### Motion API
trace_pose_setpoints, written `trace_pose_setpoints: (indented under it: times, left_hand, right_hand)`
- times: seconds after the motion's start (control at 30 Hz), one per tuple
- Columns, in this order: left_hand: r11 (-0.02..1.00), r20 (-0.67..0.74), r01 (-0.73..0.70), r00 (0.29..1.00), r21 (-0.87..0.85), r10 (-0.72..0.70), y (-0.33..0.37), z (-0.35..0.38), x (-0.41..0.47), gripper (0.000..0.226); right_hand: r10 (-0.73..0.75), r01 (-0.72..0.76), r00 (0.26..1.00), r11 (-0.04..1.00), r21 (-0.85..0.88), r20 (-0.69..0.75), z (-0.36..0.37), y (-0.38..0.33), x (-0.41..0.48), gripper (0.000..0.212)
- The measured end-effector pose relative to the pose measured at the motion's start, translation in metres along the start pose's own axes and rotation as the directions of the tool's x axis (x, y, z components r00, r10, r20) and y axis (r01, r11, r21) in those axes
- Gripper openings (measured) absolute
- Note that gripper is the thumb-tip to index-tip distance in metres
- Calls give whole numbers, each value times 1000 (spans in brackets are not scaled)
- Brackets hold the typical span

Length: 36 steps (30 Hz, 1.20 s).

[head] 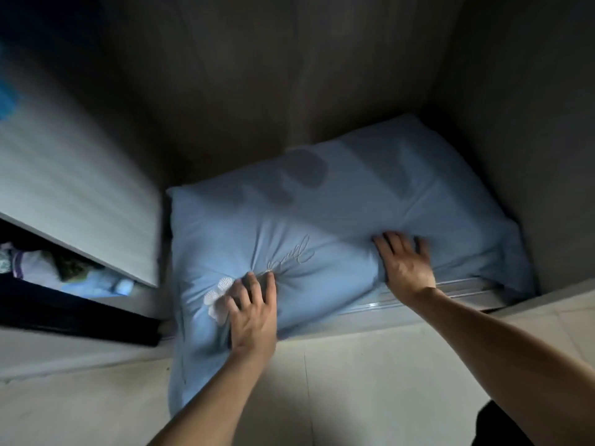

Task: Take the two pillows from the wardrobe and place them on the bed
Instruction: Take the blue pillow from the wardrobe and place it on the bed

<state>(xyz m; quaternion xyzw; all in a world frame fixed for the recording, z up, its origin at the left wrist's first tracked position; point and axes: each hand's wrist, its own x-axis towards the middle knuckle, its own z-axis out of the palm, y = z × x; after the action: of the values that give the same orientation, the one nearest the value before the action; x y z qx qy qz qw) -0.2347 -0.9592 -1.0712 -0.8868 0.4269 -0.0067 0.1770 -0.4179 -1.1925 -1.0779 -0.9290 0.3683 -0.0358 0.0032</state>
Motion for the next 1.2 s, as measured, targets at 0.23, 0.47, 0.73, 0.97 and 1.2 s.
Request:
trace_pose_setpoints:
  times: [0.23, 0.47, 0.73, 0.97, 1.2]
  left_hand:
    - [989, -86, 6, 996, -151, -20, -20, -21, 4, 49]
    - [962, -12, 79, 996, -260, -85, -59, -102, -22, 44]
    - [951, 206, 119, 977, -285, -61, -114, -232, -126, 41]
    - [960, 305, 42, 951, -276, 47, -159, -350, -220, 33]
    - [962, 323, -105, 928, -251, 186, -185, -465, -294, 33]
  right_hand:
    - [47, -59, 996, 984, 169, 74, -28, -10, 6, 47]
    - [70, -107, 983, 969, 224, 168, -105, -27, -9, 48]
    - [-49, -16, 933, 984, 177, 356, -263, -44, -55, 33]
    - [-59, -66, 820, 978, 196, 570, -384, -56, -141, 27]
    - [-33, -155, 686, 969, 190, 727, -502, -49, -232, 39]
